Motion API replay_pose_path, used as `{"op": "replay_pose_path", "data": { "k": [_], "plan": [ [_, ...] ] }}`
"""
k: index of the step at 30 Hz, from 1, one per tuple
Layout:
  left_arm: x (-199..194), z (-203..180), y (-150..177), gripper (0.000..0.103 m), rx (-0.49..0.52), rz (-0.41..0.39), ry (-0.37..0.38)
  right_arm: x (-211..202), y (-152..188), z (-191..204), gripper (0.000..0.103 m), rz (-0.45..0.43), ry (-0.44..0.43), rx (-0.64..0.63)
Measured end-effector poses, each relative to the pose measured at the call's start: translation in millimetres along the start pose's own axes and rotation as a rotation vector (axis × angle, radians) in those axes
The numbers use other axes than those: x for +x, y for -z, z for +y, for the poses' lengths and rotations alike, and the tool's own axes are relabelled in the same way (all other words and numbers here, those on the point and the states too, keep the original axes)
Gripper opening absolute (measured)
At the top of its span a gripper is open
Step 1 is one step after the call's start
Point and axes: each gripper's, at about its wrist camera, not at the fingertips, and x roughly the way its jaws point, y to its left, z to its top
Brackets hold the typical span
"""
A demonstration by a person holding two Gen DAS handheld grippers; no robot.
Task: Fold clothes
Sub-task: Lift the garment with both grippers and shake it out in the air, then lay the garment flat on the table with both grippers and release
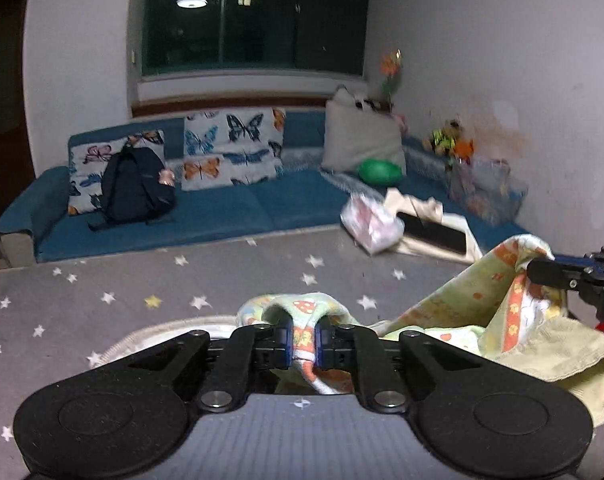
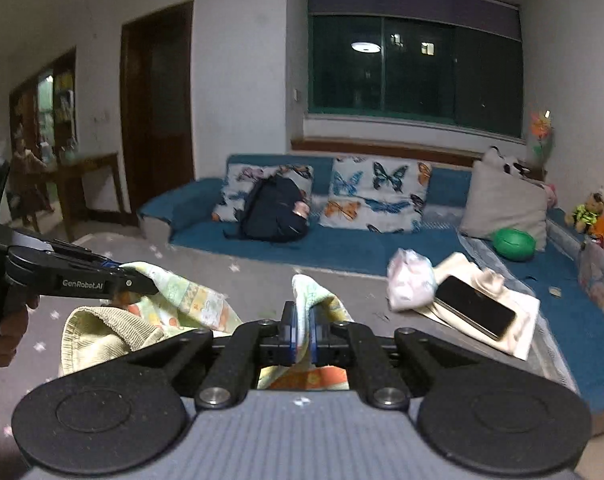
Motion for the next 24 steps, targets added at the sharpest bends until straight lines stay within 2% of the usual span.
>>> {"op": "replay_pose_path", "data": {
  "k": [10,14,21,24],
  "plan": [
    [-59.3,9.9,23.3,0.011,0.007,0.006,0.06,-43.1,5.1,20.5,0.005,-0.008,-0.143,-0.037],
    [-61.5,7.9,8.4,0.011,0.005,-0.045,0.028,-40.6,-8.9,29.7,0.005,-0.047,-0.115,-0.067],
    [-69.1,17.5,-12.5,0.011,0.0,-0.104,-0.002,-6.3,-45.9,28.3,0.005,-0.096,-0.035,-0.072],
    [-72.7,21.7,-21.1,0.011,-0.001,-0.128,-0.015,-0.1,-59.4,26.0,0.005,-0.131,-0.03,-0.052]
  ]
}}
